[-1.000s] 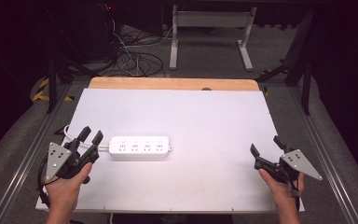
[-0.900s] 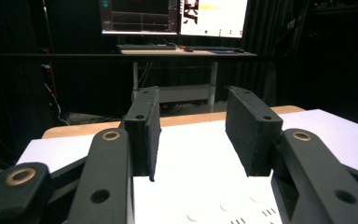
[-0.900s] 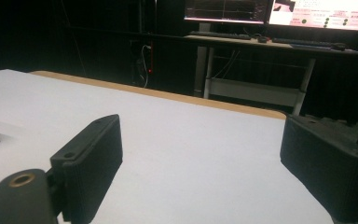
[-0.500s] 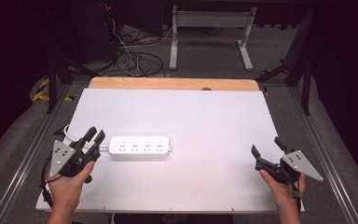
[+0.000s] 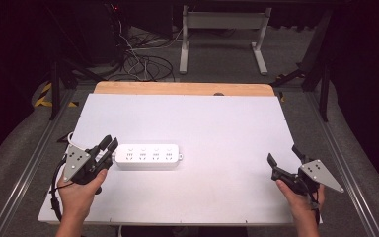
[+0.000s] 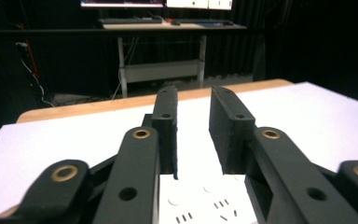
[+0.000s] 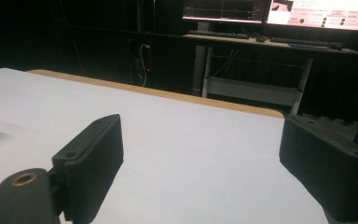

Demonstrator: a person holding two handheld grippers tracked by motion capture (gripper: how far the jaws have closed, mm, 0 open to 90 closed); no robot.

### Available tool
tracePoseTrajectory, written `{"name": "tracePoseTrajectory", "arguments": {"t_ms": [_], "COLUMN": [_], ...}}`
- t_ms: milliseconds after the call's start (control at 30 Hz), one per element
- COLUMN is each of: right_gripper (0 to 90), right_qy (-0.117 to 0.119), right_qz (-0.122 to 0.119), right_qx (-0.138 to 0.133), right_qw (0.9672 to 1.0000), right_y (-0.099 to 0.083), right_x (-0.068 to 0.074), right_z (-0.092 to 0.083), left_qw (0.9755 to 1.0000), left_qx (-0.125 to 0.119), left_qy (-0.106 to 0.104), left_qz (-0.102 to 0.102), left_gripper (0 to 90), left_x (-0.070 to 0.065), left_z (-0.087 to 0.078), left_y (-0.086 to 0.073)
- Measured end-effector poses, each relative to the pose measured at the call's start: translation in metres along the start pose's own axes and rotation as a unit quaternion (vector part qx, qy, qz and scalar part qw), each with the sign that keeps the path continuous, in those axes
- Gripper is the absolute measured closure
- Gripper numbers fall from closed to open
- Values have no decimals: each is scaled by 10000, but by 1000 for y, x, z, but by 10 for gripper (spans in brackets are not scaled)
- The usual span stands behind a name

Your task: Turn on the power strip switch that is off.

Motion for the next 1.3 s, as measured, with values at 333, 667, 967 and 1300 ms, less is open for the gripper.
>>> {"name": "tracePoseTrajectory", "arguments": {"t_ms": [333, 667, 967, 1300], "right_gripper": [142, 144, 144, 146], "right_qy": [-31, -7, -5, 7], "right_qz": [10, -6, 27, -14], "right_qx": [8, 11, 14, 51], "right_qw": [10000, 10000, 10000, 10000], "right_y": [-1, 0, 0, -1], "right_x": [-1, -1, -2, -1], "right_z": [-3, -3, -3, -2], "left_qw": [9992, 9990, 9976, 9952], "left_qx": [387, 422, 570, 895], "left_qy": [-56, 41, 180, 285], "left_qz": [99, 151, 361, 262], "left_gripper": [795, 877, 900, 900], "left_x": [-6, -9, -12, -19], "left_z": [7, 9, 15, 20], "left_y": [-3, -3, -7, -11]}}
Point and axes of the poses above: each handheld gripper's, and its own axes: z roughly forward along the jaws, y roughly out of its top, x roughly to its left, the point moved 3 cm from there along z, roughly forward along the jaws, and after that the axes turned 11 degrees about y, right-handed, at the moved point
